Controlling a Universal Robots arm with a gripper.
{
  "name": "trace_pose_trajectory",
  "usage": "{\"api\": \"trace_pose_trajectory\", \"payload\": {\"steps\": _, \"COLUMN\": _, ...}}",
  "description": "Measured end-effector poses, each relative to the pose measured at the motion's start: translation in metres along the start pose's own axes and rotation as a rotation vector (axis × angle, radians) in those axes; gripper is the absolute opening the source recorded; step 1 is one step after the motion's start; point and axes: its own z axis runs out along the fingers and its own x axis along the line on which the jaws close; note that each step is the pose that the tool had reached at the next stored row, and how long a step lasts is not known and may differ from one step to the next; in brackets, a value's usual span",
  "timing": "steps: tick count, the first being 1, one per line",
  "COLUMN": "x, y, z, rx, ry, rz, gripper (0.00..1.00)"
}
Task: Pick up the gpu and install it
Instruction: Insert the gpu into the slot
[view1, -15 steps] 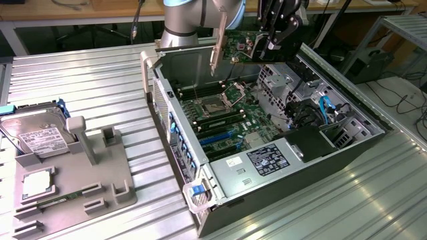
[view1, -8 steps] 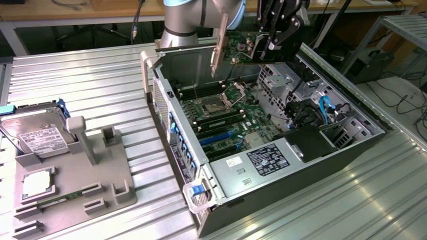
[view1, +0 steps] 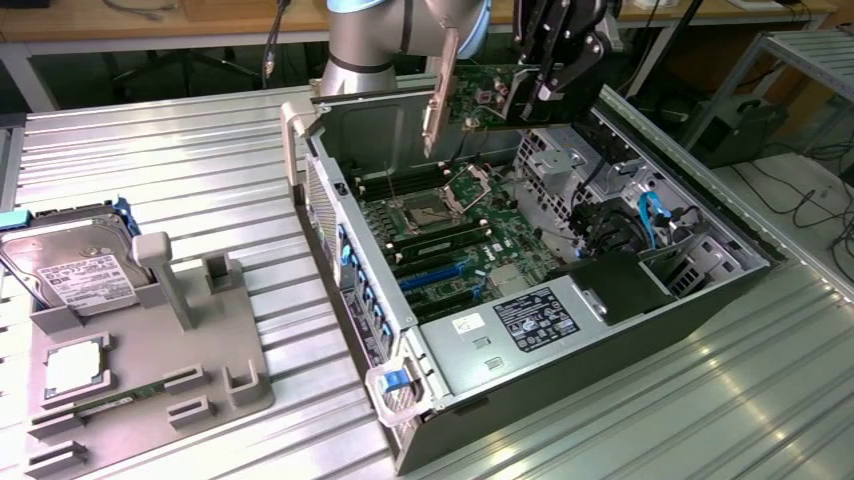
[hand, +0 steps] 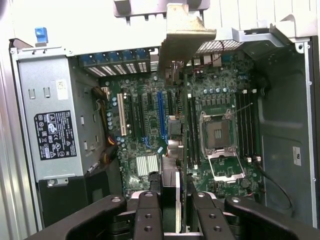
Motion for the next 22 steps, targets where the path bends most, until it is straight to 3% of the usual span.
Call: {"api": "trace_pose_trajectory", "payload": {"steps": 22, "x": 0.0005, "y": 0.0000, "z": 0.0000, "rx": -0.0024, "ry": 0.0017, "rz": -0.111, "gripper": 0.28}}
